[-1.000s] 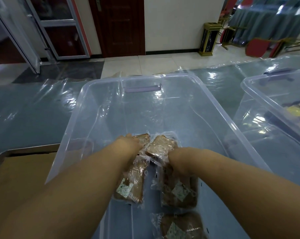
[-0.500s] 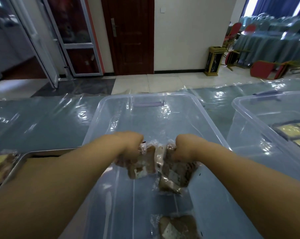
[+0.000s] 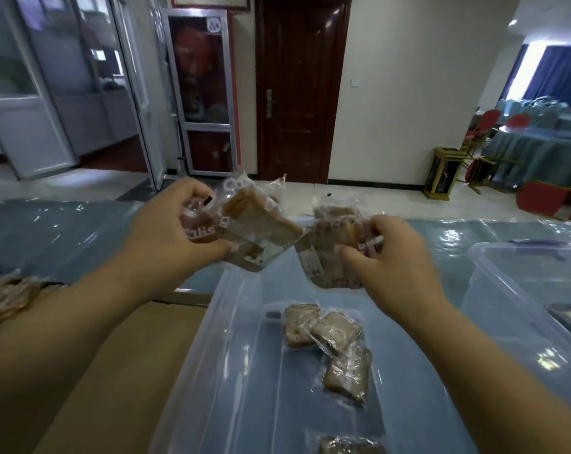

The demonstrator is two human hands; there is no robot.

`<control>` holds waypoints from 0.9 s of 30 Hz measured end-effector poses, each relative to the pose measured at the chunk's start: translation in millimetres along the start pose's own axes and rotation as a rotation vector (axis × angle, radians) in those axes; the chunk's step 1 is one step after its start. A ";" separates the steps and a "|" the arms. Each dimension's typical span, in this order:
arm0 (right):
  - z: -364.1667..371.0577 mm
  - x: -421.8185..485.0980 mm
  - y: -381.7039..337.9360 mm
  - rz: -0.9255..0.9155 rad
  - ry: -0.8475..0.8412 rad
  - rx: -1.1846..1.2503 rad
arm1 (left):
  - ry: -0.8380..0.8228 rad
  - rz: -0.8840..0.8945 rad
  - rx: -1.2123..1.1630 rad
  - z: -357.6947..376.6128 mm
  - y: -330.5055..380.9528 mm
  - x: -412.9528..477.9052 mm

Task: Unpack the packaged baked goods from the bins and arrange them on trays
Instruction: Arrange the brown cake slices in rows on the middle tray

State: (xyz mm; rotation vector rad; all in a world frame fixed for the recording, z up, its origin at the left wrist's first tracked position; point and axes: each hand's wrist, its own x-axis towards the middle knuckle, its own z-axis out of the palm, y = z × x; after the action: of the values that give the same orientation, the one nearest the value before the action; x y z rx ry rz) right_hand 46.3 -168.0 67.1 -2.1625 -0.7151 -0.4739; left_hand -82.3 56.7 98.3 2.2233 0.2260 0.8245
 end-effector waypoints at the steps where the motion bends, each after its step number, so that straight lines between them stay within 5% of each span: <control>1: 1.5 -1.3 -11.0 -0.026 0.027 0.016 | 0.046 0.007 -0.031 -10.5 -3.7 -4.7; 10: 55.9 -28.8 -116.0 -0.095 0.094 0.077 | 0.217 -0.045 -0.125 -105.6 -85.7 -49.4; 22: 203.9 -69.9 -190.2 0.266 -0.368 -0.023 | 0.029 -0.222 0.060 -138.7 -258.9 -80.2; 27: 267.4 -96.5 -175.1 0.326 -0.372 -0.196 | -0.107 -0.270 0.123 -108.8 -298.9 -78.4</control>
State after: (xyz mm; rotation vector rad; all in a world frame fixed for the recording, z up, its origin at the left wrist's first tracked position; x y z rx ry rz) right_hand -112.8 101.1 -50.0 -2.5268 -0.5081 0.0348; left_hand -185.4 301.9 -92.9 2.2781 0.5243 0.5573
